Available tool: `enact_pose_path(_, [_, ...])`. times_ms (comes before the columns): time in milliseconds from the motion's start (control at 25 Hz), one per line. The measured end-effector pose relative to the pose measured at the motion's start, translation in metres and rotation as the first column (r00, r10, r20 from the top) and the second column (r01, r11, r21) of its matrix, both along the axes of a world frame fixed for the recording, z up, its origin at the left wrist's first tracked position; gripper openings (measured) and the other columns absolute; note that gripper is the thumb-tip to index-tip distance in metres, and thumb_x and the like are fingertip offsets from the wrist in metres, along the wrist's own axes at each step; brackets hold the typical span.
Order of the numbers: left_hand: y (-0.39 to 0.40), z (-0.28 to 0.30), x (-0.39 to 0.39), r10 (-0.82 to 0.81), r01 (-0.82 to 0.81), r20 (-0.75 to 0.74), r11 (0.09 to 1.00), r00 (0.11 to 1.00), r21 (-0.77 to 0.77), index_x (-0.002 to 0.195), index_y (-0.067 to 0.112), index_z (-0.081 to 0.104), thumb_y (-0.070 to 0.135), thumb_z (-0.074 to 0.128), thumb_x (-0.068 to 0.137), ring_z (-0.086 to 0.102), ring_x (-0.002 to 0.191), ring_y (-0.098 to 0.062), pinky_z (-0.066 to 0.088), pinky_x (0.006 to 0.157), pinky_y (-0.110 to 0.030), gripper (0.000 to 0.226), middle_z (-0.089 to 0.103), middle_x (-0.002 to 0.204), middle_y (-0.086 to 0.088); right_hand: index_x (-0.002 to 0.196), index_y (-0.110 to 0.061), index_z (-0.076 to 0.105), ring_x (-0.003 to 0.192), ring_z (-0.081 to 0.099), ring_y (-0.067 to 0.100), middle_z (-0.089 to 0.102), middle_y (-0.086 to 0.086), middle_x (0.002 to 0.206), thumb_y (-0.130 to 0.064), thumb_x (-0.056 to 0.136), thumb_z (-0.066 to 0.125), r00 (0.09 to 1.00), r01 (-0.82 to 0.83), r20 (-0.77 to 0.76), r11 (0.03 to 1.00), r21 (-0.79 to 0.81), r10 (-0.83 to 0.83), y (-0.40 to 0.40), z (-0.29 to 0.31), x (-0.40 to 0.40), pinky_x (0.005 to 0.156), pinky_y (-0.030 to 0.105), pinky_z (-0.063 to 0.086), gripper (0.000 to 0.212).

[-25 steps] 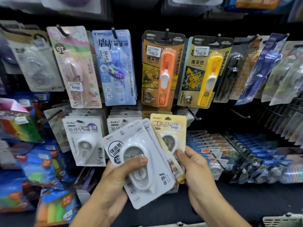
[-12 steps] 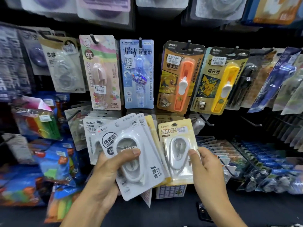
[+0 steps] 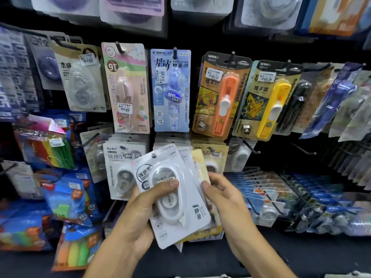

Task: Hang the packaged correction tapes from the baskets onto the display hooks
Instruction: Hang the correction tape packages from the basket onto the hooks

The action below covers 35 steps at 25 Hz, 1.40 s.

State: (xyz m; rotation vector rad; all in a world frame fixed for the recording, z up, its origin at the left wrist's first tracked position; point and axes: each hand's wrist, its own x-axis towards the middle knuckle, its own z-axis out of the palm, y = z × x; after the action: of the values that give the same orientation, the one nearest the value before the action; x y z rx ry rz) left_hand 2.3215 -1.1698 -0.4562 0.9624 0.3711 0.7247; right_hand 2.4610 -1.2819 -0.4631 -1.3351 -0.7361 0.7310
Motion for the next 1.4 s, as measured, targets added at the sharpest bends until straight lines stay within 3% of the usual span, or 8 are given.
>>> enact_pose_path(280, [0.006,0.003,-0.002,0.053,-0.050,0.060,0.998,0.997,-0.044,0.112,0.007,0.073,0.003,0.086,0.059,0.079,0.085,-0.032,0.063,0.062,-0.040,0.055,0.079,0.102,-0.020,0.083,-0.013,0.069,0.082,0.073,0.032,0.078,0.014,0.088,-0.013,0.103,0.054,0.951,0.308,-0.037,0.951,-0.011,-0.308,-0.003,-0.004,0.021,0.083,0.052,0.056,0.025])
enact_pose_path(440, [0.012,0.005,-0.007,0.123,-0.120,0.068,0.991,0.990,-0.050,0.123,0.006,0.068,0.009,0.087,0.058,0.079,0.082,-0.032,0.062,0.059,-0.045,0.068,0.079,0.100,-0.019,0.086,-0.019,0.065,0.056,0.056,0.014,0.070,0.008,0.070,-0.024,0.104,0.054,0.850,0.451,0.305,0.893,0.000,-0.429,-0.005,-0.002,0.033,0.054,0.029,0.046,0.022])
enact_pose_path(640, [0.010,0.003,-0.005,0.153,-0.153,0.065,0.988,0.986,-0.010,0.129,0.006,0.064,0.004,0.084,0.064,0.079,0.085,-0.032,0.062,0.059,-0.042,0.069,0.079,0.100,-0.017,0.087,-0.025,0.053,0.056,0.055,0.004,0.064,-0.009,0.065,-0.030,0.101,0.057,0.720,0.549,0.548,0.833,-0.073,-0.426,0.007,-0.001,0.042,0.054,0.033,0.042,0.016])
enact_pose_path(800, [0.007,-0.001,-0.001,0.199,-0.201,0.046,0.978,0.979,0.049,0.127,0.008,0.065,0.006,0.077,0.064,0.078,0.088,-0.030,0.065,0.065,-0.041,0.064,0.078,0.104,-0.016,0.111,-0.022,0.053,0.099,0.057,0.023,0.061,-0.006,0.108,-0.007,0.089,0.063,0.225,0.528,0.921,0.834,0.158,-0.317,0.012,-0.008,0.041,0.079,0.040,0.048,0.028])
enact_pose_path(920, [0.006,-0.003,0.001,0.189,-0.192,0.043,0.978,0.981,0.086,0.127,0.004,0.065,0.005,0.077,0.064,0.077,0.089,-0.031,0.065,0.073,-0.043,0.064,0.077,0.107,-0.020,0.148,-0.019,0.043,0.152,0.018,0.033,0.029,-0.004,0.163,-0.001,0.079,0.059,0.014,0.407,0.973,0.887,-0.217,0.232,0.022,-0.025,0.043,0.117,0.054,0.028,0.073])
enact_pose_path(1080, [0.003,-0.006,0.009,0.131,-0.133,0.022,0.986,0.991,0.105,0.120,0.005,0.068,-0.003,0.085,0.058,0.078,0.091,-0.032,0.064,0.066,-0.037,0.064,0.078,0.105,-0.019,0.160,-0.028,0.022,0.155,-0.015,0.021,-0.002,-0.015,0.169,-0.006,0.092,0.045,0.134,0.286,0.940,0.895,-0.341,0.315,0.030,-0.018,0.055,0.125,0.046,0.013,0.075])
enact_pose_path(1280, [-0.006,-0.010,0.026,0.134,-0.134,0.004,0.988,0.991,0.074,0.115,0.005,0.071,0.010,0.083,0.064,0.077,0.096,-0.036,0.065,0.076,-0.046,0.053,0.078,0.107,-0.020,0.130,-0.038,0.061,0.125,0.057,0.004,0.063,-0.016,0.133,-0.060,0.093,0.052,0.827,0.025,0.562,1.000,0.002,-0.022,-0.012,-0.009,0.020,0.103,0.035,0.050,0.044])
enact_pose_path(1400, [-0.018,-0.012,0.040,0.112,-0.110,-0.026,0.991,0.993,0.078,0.121,0.006,0.068,0.014,0.086,0.064,0.076,0.100,-0.036,0.064,0.082,-0.046,0.061,0.078,0.109,-0.018,0.120,-0.057,0.054,0.100,0.071,0.006,0.072,-0.015,0.115,-0.064,0.077,0.070,0.932,0.012,0.363,1.000,0.006,-0.013,-0.033,-0.013,0.002,0.083,0.031,0.060,0.046])
